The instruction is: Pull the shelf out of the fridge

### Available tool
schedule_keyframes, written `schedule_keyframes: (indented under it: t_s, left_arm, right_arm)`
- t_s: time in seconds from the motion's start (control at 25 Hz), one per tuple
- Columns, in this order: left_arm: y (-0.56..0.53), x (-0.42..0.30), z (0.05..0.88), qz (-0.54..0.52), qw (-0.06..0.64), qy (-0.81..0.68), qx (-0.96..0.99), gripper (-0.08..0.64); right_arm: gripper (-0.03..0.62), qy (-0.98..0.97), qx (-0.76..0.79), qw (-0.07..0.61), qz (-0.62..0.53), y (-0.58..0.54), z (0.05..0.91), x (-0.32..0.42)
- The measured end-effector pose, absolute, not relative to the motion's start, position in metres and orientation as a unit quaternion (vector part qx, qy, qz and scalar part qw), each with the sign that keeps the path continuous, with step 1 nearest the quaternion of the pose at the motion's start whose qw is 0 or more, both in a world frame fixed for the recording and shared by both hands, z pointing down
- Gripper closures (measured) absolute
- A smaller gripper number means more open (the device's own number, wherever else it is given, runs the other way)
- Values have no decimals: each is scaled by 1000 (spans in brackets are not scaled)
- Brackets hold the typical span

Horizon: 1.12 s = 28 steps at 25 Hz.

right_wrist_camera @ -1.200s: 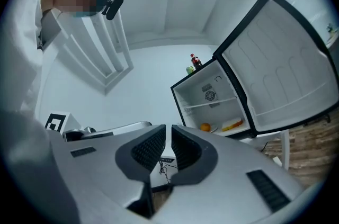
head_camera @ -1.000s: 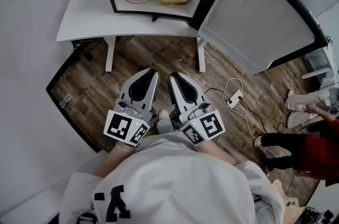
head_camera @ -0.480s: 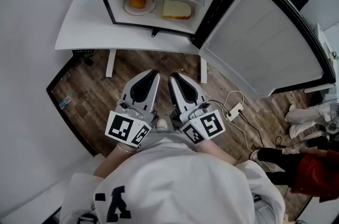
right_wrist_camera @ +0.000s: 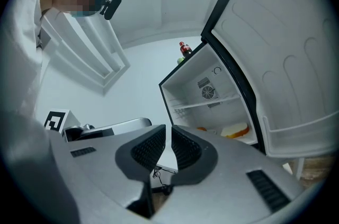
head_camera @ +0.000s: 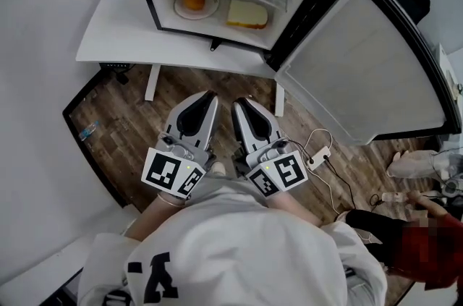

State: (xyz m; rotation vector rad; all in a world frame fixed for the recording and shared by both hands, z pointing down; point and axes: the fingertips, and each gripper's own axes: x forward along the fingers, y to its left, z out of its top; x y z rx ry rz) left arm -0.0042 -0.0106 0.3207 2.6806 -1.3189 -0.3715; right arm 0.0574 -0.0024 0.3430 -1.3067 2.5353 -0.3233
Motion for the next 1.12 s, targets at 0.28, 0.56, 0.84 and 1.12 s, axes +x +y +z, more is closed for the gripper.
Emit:
schedule_keyframes:
  t_s: [0.28,0.56,0.84,1.12]
  left_arm:
    - [-11,-6,330,-113,73,-445,886,529]
    - [-40,-10,330,-119,69,-441,887,528]
    - [-95,-10,331,-126,68,-427,893,529]
    - [-161,-16,325,-128,67,-418,897,529]
  right_arm:
    - [537,884,-432,128,-123,-8,351,46]
    - [538,882,-437,129,-120,-36,354,46]
    - [538,875,-455,130,-106,-89,352,49]
    - [538,868,-469,128,-103,-152,350,47]
